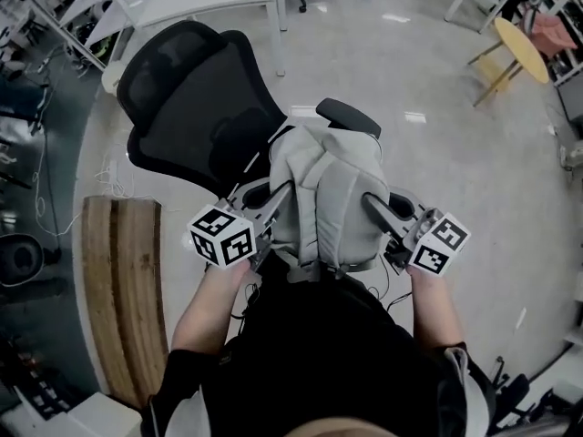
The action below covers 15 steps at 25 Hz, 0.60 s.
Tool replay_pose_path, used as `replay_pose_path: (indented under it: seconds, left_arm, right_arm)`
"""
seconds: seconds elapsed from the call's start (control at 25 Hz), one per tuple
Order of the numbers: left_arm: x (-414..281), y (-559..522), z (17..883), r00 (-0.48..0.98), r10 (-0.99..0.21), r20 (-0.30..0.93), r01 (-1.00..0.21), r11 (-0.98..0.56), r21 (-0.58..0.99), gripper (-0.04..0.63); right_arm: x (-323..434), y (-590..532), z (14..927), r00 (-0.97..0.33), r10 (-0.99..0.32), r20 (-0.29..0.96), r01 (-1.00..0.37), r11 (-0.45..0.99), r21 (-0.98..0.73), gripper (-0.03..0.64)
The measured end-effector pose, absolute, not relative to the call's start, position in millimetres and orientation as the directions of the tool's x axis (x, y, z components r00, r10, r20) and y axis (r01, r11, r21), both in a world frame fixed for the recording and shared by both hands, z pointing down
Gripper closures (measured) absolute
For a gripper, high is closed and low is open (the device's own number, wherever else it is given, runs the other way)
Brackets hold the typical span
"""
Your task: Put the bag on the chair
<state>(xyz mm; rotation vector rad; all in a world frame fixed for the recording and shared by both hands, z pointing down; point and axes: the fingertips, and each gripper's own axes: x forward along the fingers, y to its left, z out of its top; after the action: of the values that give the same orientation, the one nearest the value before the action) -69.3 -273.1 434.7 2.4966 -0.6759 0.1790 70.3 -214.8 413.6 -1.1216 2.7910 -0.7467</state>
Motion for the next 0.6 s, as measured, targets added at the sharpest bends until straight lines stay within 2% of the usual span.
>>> replay_pose_path:
  seconds: [0.2,0.36,0.6]
  left_arm:
    - [-89.2,-311.6,450.7,0.897,-0.337,0.286,-0.438,-0.762,0.477,0.535]
    - [-94.1,-354.2,467.2,0.896,-0.312,0.315,-0.431,-0.778,0.456,0.535]
    - [-110.6,-415.1,482.4,0.886,-0.317,0.338,-0.444,-0.79,0.423,0.535]
  right_arm:
    - [45.3,-237.6,432.7,-0.677,-0.712,0.183,-0.691,0.531,-0.491,0.549]
    - [43.5,-276.0,459.1,-0.641,-0.731,0.236,-0.723,0.471,-0.505,0.549]
    - [23.8,-326.7,484.5,-0.613,-0.759,0.22,-0.718,0.419,-0.556,0.549]
